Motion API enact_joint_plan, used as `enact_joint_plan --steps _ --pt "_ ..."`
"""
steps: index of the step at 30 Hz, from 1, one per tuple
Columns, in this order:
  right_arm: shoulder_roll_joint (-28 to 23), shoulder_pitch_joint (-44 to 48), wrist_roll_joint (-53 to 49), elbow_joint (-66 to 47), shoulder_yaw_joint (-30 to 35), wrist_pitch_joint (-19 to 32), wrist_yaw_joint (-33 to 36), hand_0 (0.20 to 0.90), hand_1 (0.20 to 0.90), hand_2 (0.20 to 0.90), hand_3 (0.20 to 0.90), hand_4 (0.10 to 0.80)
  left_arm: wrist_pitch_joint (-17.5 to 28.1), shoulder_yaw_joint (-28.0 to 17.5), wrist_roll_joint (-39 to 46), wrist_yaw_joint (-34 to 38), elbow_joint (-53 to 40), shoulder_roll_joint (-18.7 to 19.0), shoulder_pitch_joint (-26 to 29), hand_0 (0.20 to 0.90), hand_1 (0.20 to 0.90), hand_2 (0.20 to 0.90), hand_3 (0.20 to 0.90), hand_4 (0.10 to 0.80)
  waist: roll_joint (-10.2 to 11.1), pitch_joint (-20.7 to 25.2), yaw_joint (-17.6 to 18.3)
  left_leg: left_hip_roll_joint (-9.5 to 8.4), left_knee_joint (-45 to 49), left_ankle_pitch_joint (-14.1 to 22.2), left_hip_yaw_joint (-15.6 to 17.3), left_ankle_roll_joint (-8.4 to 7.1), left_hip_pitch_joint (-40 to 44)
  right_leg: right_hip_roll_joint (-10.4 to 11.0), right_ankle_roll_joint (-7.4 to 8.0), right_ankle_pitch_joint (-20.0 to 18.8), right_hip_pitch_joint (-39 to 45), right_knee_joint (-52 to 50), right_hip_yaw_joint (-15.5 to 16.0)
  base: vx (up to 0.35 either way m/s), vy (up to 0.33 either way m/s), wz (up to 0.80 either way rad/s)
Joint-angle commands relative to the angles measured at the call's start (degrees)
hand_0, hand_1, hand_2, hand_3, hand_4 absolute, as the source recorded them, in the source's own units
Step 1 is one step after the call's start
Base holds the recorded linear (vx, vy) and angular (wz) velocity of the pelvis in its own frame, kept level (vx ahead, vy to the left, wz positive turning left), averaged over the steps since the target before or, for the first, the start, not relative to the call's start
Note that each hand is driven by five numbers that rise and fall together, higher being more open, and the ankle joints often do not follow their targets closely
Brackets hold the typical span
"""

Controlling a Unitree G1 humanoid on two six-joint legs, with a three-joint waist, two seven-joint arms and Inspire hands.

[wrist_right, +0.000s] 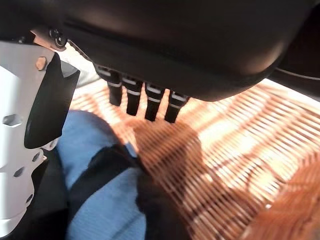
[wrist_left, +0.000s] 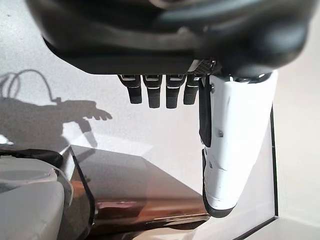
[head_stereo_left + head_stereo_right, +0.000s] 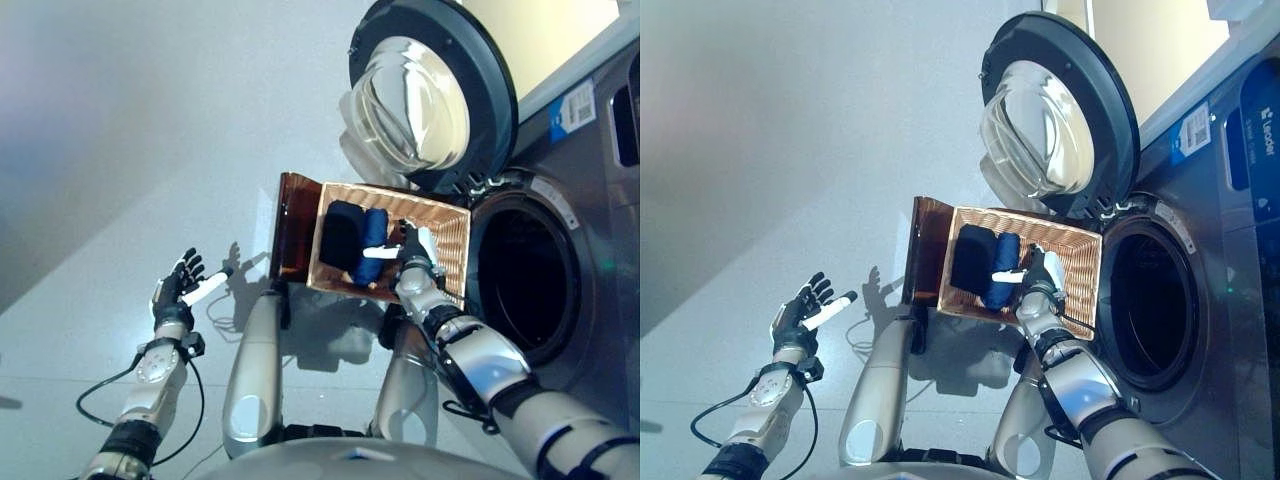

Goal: Pick up the clothes and place them into the washing machine

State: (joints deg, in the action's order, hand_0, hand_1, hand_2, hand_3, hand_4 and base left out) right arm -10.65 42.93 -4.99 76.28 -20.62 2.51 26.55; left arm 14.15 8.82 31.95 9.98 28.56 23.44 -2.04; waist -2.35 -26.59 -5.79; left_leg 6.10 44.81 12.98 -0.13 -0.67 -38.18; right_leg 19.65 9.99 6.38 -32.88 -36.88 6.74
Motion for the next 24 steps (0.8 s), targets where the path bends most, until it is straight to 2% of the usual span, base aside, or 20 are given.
enact_joint_plan --steps 1,16,24 --pt "-1.0 3.1 0.6 2.3 3.0 1.2 3.6 0.900 0.900 0.900 0.900 0.800 3.9 -3.4 -1.3 0.9 -4.3 5.5 -1.5 0.900 0.900 0.900 0.900 0.800 1.4 1.9 -2.4 3.99 -0.7 -1.4 -5.0 -7.56 0.7 4.6 1.62 -3.6 1.1 1.4 -4.7 0.000 0.000 0.00" --pt "-0.6 3.3 -0.7 4.2 4.7 0.6 4.3 0.900 0.900 0.900 0.900 0.800 3.5 -2.9 -2.1 0.5 -4.3 6.1 -1.8 0.900 0.900 0.900 0.900 0.800 1.0 1.9 -3.1 3.49 0.4 -1.2 -5.7 -7.36 -1.0 4.9 1.37 -2.2 -0.5 -1.2 -4.4 0.005 -0.004 0.02" --pt "-0.9 3.1 -0.2 4.2 5.1 0.0 4.0 0.900 0.900 0.900 0.900 0.800 3.5 -3.3 -1.6 0.2 -8.1 7.5 -3.0 0.900 0.900 0.900 0.900 0.800 0.4 1.3 -4.8 2.36 1.3 -1.4 -6.8 -6.87 -3.7 5.5 1.43 -1.9 -1.6 -2.6 -3.4 -0.003 -0.018 0.13"
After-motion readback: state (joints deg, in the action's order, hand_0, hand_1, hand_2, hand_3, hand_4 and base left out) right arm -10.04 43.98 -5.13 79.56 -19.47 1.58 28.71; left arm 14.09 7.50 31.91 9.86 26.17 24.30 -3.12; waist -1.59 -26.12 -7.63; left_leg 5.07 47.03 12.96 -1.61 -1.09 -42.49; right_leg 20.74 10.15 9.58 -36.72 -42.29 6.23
